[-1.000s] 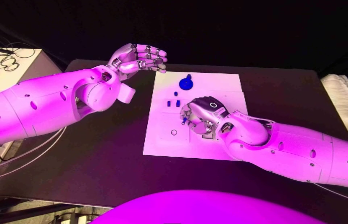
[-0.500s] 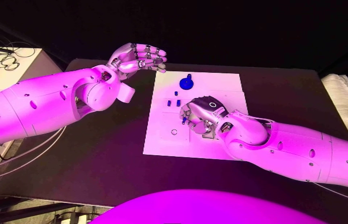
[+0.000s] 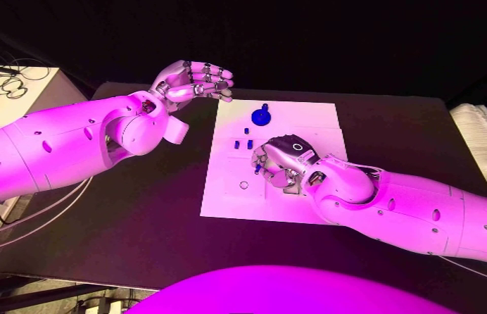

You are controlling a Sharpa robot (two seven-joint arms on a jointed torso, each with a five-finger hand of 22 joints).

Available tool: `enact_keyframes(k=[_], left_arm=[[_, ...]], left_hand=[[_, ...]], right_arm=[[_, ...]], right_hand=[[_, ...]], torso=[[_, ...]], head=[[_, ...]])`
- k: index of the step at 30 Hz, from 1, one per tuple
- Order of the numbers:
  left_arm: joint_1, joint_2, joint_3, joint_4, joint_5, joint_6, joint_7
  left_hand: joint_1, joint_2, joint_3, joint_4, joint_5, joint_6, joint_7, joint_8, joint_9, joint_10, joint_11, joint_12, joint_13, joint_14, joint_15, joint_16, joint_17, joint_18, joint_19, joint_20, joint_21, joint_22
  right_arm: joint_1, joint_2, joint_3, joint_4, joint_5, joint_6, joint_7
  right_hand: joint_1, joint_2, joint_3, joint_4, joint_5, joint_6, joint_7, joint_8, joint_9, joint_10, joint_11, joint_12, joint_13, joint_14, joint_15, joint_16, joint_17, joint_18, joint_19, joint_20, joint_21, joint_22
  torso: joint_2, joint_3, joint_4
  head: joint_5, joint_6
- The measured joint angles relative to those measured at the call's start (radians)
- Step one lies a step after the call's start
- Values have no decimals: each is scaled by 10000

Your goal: Assemble the parts on the task board

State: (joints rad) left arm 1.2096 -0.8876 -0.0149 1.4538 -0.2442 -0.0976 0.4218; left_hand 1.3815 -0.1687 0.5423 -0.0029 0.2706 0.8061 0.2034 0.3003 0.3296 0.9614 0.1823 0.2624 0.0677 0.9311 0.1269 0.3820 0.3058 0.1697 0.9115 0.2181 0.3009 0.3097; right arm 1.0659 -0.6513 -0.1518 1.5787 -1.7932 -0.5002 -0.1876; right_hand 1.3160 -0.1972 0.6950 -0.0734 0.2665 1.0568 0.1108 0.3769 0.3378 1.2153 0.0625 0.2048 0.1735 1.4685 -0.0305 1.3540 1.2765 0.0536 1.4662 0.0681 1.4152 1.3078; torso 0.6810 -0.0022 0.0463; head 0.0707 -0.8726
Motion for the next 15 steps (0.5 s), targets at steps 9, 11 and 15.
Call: enact_keyframes(k=[9,11,15], left_arm=[[0,7,0,-15,0,5,-12],[0,11,0,-22,0,6,-15],[0,16,0,-38,0,9,-23]], left_hand=[[0,0,0,0,0,0,0,0,1,0,0,0,0,0,0,0,-1,0,0,0,0,0],[0,0,0,0,0,0,0,0,1,0,0,0,0,0,0,0,-1,0,0,0,0,0],[0,0,0,0,0,0,0,0,1,0,0,0,0,0,0,0,-1,0,-1,0,0,0]], right_arm=[[0,9,-8,-2,-30,5,0],[0,10,-10,-1,-37,5,0],[-3,1,-30,27,-44,17,0]], right_hand=[[-27,26,34,-53,-20,8,11,1,4,0,0,-18,0,0,0,0,0,1,0,0,0,-1],[-28,26,34,-53,-20,16,20,14,8,0,0,-18,0,0,0,0,-1,0,0,0,0,-1],[-28,25,33,-53,-38,17,21,16,12,0,0,-19,-1,0,0,0,-1,0,0,0,0,-2]], torso=[[-3,7,-4],[-3,10,-6],[-3,11,-9]], head=[[-12,-1],[-12,-1],[-12,-1]])
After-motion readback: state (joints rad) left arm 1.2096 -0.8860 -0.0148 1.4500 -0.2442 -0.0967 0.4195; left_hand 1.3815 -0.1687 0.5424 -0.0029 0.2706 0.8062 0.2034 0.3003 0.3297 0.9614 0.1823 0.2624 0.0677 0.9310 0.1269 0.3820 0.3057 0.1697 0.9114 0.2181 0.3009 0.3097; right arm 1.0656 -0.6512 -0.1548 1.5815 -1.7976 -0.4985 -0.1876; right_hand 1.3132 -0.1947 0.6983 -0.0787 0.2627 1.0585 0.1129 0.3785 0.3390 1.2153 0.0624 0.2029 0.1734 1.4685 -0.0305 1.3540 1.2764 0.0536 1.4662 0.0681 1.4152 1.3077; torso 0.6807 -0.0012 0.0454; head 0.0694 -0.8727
